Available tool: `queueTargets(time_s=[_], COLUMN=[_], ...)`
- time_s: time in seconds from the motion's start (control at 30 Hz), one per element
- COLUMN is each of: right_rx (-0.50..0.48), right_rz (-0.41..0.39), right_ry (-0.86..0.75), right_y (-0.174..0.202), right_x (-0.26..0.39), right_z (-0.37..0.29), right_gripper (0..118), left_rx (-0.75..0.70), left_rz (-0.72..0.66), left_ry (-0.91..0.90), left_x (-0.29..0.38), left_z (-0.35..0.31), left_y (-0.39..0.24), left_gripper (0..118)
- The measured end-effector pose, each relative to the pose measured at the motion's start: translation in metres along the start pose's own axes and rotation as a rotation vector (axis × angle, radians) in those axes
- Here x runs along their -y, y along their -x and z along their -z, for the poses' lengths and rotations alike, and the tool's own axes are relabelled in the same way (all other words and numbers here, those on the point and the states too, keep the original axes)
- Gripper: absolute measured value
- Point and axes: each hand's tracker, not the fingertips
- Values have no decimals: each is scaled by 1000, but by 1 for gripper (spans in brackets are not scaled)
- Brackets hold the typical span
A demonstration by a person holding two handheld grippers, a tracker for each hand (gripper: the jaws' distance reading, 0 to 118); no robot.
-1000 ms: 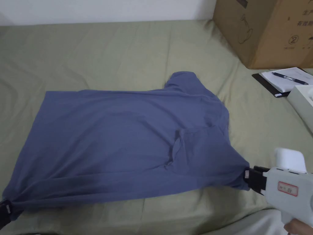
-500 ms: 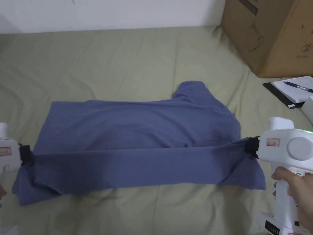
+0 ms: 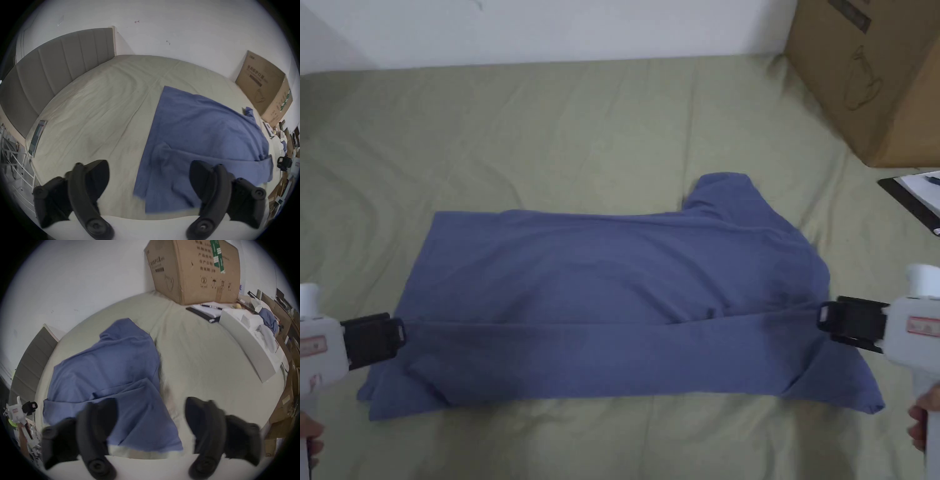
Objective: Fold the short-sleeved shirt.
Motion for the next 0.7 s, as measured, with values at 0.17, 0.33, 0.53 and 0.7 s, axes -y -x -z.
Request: queueTargets(time_s=[0.17, 0.33, 0.53, 0.7], right_rx=[20, 0, -6, 5], right_rz=[-28, -41, -65, -50], right_ry=[-36, -20, 11, 36], right_y=[9, 14, 20, 18], right_x=[27, 47, 53, 58], right_z=[-36, -45, -39, -37], right_gripper=[11, 0, 0, 0], left_rx=[49, 50, 84, 38], left_rz=[37, 68, 85, 83], left_ry=[3, 42, 58, 113], left_x=[42, 66, 56, 50], left_z=[-45, -45, -18, 20], left_y=[4, 6, 0, 1], left_gripper=[2, 0, 105, 94])
